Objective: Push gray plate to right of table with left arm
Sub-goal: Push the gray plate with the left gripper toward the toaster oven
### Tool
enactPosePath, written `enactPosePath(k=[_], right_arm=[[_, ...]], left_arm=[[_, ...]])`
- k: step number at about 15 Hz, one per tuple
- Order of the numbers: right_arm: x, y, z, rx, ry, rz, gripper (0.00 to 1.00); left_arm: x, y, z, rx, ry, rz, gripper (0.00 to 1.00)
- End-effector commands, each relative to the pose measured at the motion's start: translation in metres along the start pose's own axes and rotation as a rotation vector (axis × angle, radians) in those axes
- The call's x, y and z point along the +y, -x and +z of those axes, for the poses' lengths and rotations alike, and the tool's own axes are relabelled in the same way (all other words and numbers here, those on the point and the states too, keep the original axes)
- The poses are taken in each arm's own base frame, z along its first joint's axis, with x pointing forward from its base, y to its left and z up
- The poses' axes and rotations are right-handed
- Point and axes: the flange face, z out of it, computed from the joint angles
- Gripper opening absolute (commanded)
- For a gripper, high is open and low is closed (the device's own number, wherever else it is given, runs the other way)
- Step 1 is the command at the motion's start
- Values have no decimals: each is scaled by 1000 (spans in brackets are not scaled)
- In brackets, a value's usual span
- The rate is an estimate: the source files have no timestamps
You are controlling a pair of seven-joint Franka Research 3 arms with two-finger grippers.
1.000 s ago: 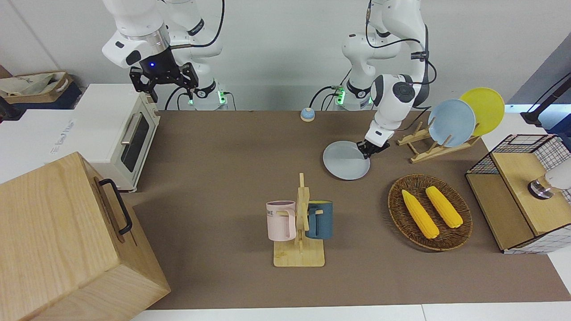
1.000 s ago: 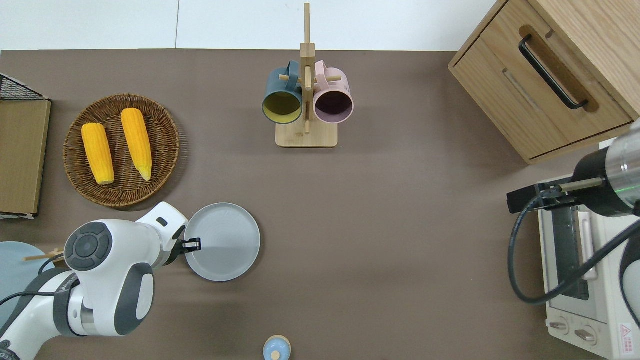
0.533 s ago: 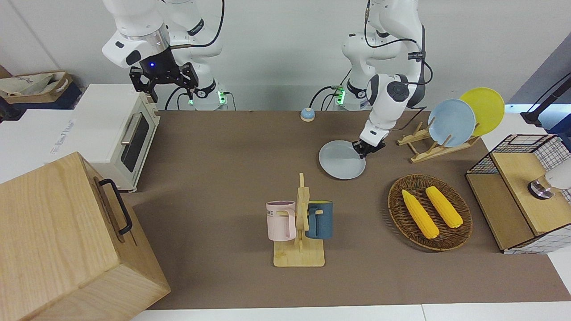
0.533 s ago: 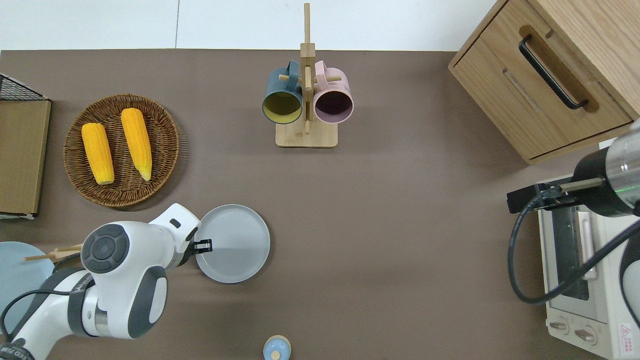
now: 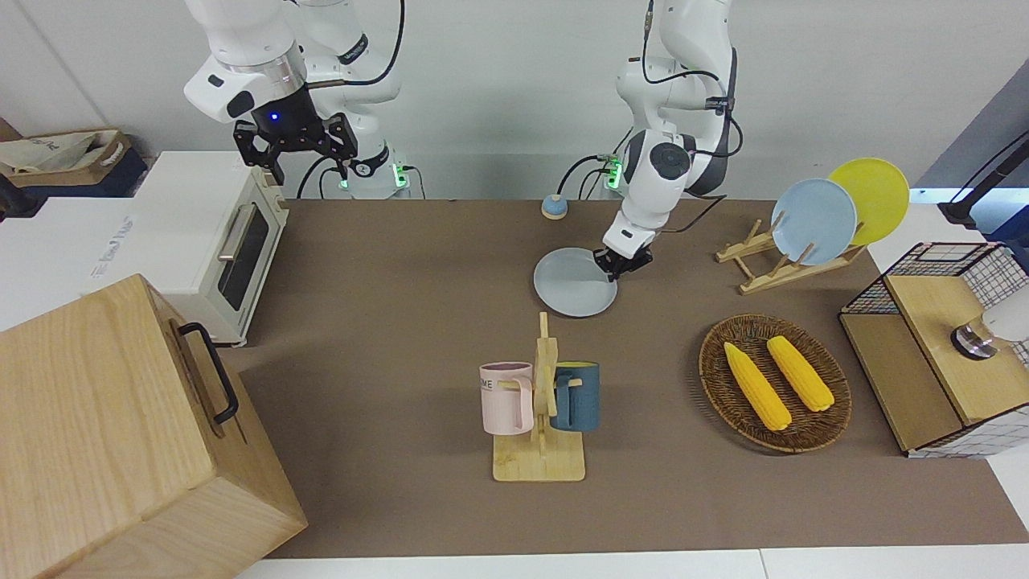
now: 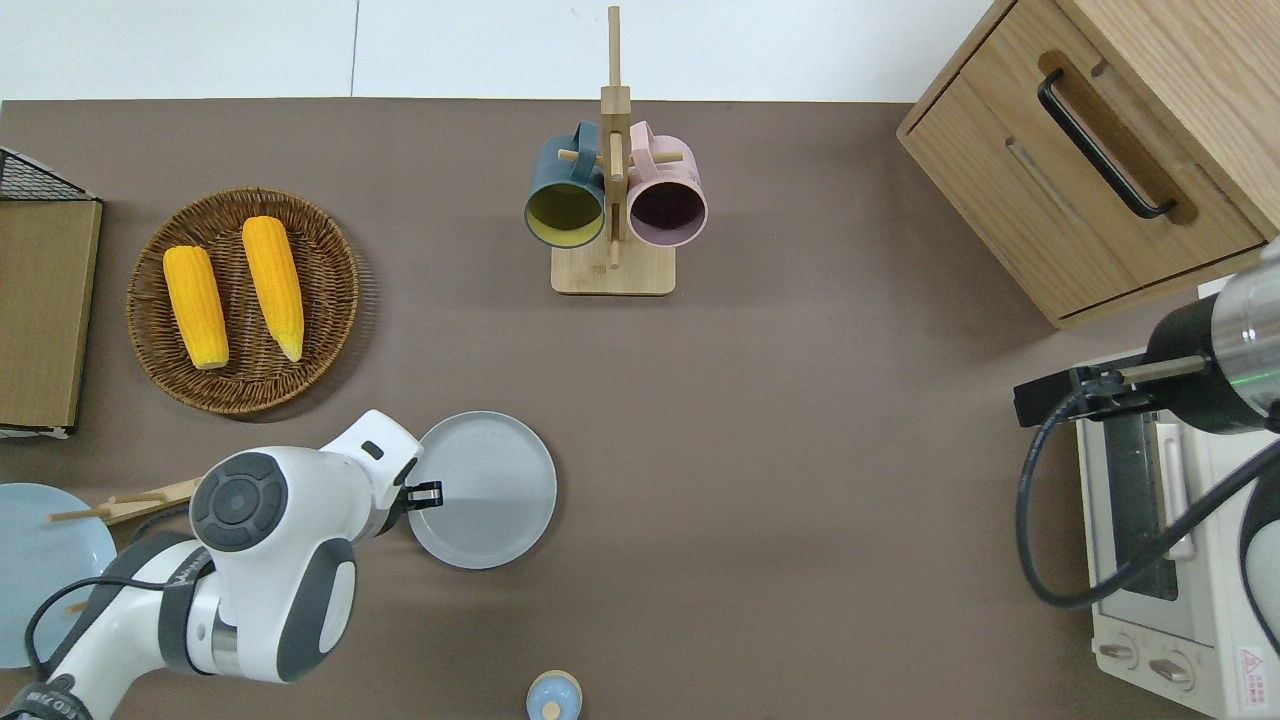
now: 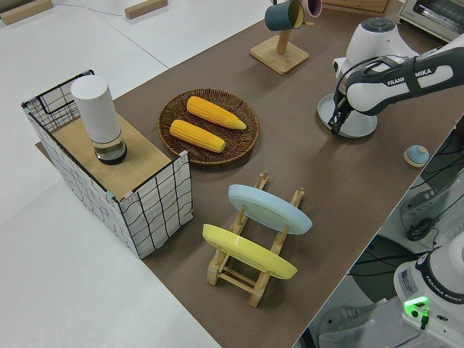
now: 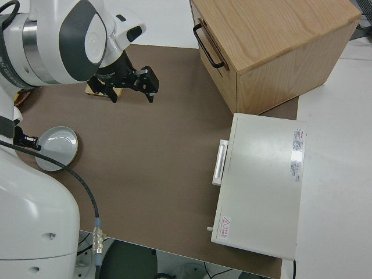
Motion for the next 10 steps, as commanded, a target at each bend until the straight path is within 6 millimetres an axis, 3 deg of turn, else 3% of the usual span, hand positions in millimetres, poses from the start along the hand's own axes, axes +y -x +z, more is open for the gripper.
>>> enactPosePath(k=[1,4,10], right_arm=[[2,4,-3,-4,-7,3,983],[2,4,-3,-5,-7,2,983],[2,4,-3,-4,-8,2,983]], left_arm=[[41,2,27,-20,22,-13,0],[81,4,34,-25,26,-37,0],[140,1,38,-16,47,-98,0]])
